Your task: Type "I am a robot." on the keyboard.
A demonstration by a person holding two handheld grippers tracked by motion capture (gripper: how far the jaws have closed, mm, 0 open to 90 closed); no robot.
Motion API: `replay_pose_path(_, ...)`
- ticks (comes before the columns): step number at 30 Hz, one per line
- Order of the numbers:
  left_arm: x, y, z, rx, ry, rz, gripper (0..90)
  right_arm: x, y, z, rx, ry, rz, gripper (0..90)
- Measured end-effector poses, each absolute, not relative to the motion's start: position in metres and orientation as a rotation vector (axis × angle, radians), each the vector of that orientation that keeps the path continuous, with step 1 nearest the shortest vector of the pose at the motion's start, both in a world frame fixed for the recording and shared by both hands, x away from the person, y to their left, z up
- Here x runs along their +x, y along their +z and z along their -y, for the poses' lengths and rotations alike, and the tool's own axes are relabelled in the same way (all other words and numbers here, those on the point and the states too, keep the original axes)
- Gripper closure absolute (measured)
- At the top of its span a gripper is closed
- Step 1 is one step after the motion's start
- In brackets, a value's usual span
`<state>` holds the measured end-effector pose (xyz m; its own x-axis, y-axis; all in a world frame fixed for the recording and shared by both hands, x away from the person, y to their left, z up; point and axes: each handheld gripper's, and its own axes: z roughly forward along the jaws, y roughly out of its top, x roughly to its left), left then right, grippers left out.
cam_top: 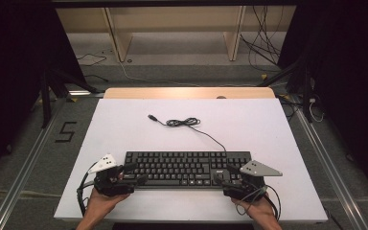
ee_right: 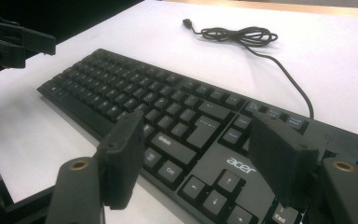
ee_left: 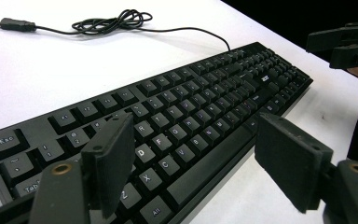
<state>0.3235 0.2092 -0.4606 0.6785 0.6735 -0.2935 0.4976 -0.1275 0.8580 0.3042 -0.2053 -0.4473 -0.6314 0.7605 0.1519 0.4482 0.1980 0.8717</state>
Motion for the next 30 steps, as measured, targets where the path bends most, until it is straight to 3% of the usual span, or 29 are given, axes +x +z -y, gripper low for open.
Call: replay_pose_path(30,0.326,-0.461,-0.213,1.776,0.207,-0.957,28.3,0.313,-0.448,0.191,1.142,1.416,-2.198,32.7)
